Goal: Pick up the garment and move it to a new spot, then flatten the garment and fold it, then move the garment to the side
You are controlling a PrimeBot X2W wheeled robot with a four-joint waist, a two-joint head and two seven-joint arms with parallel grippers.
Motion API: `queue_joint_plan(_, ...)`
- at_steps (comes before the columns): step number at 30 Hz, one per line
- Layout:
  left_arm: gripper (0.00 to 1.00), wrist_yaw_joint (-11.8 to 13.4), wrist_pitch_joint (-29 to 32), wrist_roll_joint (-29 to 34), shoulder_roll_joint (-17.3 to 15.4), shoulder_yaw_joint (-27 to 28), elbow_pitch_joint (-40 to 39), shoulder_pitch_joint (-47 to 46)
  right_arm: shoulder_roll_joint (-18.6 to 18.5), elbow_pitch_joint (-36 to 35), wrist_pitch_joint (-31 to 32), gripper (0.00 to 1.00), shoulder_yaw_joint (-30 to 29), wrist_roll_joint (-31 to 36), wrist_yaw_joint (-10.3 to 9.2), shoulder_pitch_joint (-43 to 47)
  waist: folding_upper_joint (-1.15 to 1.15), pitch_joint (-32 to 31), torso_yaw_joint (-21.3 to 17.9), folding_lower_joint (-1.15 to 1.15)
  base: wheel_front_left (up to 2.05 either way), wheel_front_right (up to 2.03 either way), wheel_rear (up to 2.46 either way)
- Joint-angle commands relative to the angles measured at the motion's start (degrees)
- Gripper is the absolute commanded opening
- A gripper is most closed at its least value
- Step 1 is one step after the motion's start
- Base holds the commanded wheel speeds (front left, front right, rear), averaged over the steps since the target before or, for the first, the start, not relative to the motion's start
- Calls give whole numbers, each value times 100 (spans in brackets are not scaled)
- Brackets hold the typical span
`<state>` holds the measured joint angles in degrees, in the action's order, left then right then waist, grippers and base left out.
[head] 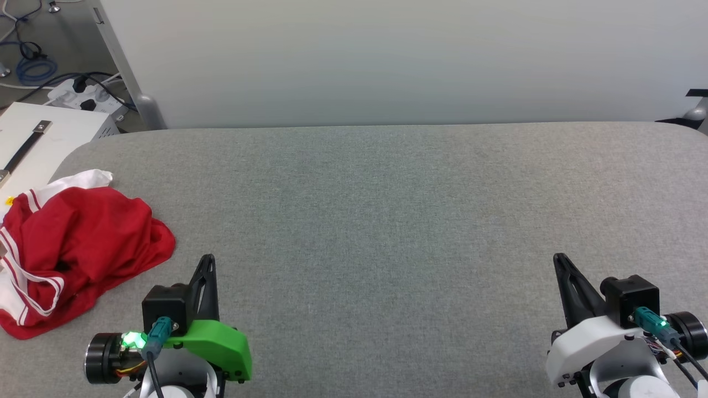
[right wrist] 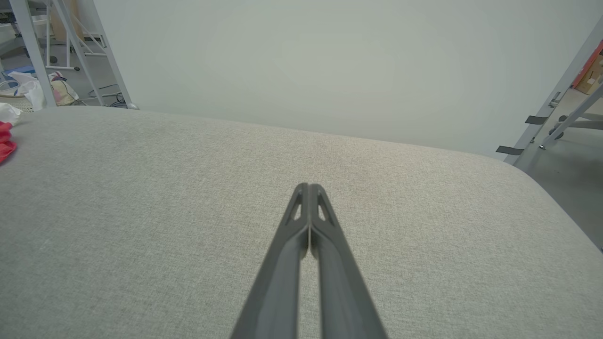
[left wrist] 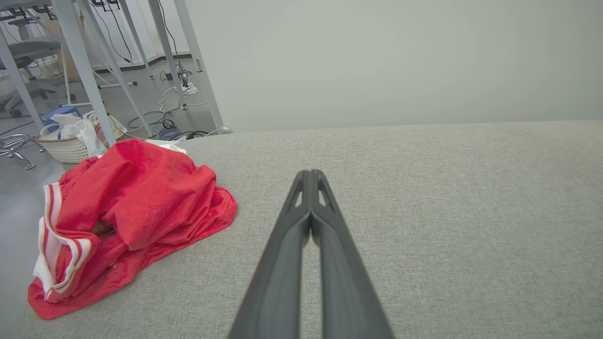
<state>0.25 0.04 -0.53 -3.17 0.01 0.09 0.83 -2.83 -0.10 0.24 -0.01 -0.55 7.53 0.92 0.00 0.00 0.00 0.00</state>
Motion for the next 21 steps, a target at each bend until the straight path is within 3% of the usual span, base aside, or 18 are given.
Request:
queue_joint_plan(1, 0, -25, -4, 53, 29, -1, -9, -83, -5, 10, -24, 0, 1, 55, -4, -92, 0, 0, 0, 0, 0, 0, 0)
queue_joint_plan(21, 0, -25, -4, 53, 29, -1, -9, -83, -5, 10, -24, 0, 1, 55, -4, -92, 0, 0, 0, 0, 0, 0, 0)
